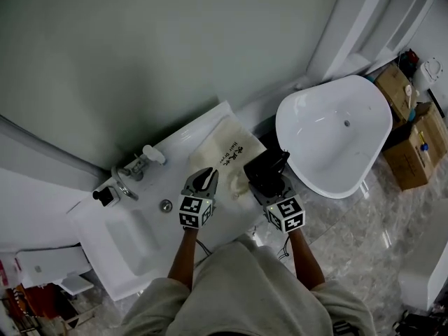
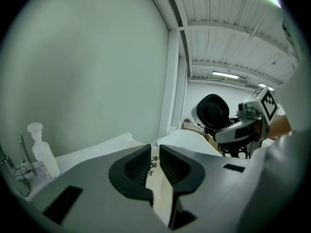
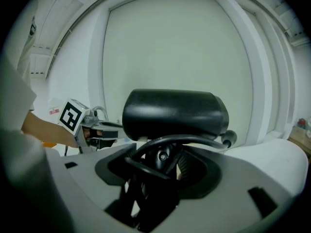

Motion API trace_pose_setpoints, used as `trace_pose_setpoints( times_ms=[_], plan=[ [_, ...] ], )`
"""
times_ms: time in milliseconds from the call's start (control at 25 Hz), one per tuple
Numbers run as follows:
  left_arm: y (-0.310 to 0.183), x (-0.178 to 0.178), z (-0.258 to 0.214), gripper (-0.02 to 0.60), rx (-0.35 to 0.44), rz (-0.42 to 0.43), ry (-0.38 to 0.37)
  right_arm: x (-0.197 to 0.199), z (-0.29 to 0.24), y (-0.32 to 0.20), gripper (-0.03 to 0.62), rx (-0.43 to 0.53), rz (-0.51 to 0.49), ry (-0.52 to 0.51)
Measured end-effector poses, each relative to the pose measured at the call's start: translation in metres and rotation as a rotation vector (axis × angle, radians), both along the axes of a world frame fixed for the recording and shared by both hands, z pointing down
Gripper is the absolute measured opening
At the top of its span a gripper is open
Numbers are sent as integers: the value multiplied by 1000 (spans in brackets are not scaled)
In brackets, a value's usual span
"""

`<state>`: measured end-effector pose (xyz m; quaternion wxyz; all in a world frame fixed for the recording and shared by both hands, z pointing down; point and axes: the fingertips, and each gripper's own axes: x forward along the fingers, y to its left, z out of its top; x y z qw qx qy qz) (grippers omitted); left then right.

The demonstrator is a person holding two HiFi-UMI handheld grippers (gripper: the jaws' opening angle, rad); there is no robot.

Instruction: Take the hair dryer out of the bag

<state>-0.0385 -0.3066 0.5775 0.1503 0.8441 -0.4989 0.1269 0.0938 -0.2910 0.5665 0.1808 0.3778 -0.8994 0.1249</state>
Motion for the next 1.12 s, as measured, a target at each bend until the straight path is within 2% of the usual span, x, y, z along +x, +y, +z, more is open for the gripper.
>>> trace_pose_setpoints(
  times_ms=[240,600,840,1120],
  plan=[
    [14,-47,-18,28,38,-123,-7,-16,-21,-9,265,58,-28,-8],
    [36,-94,-38,25,78,-260,-22,-42,-37,-13,265,102,-85,-22],
    [49,-114,-44,25,87,-318,-33,-54,-40,-12,265,113,-120,-19],
    [53,-114,-46,25,90,-331,-33,-58,-41,-7,265,118,-145,-7]
  ],
)
